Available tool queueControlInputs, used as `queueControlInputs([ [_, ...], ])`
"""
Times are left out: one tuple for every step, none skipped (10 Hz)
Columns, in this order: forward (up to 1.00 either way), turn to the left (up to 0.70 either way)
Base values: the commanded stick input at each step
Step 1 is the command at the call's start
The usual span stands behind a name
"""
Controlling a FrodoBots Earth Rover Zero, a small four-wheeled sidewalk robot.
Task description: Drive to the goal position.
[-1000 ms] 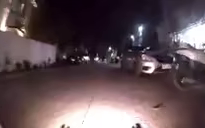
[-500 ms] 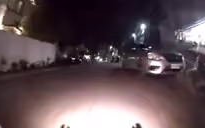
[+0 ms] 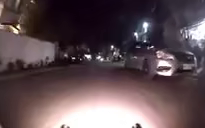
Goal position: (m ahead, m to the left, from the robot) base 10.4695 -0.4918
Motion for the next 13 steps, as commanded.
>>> queueControlInputs([
  [0.85,0.00],
  [0.85,0.00],
  [0.85,0.00],
  [0.85,0.00],
  [0.85,-0.01],
  [0.85,-0.11],
  [0.85,-0.20],
  [0.85,-0.29],
  [0.85,-0.32],
  [0.85,-0.19],
  [0.85,0.00],
  [0.85,0.00],
  [0.85,0.00],
])
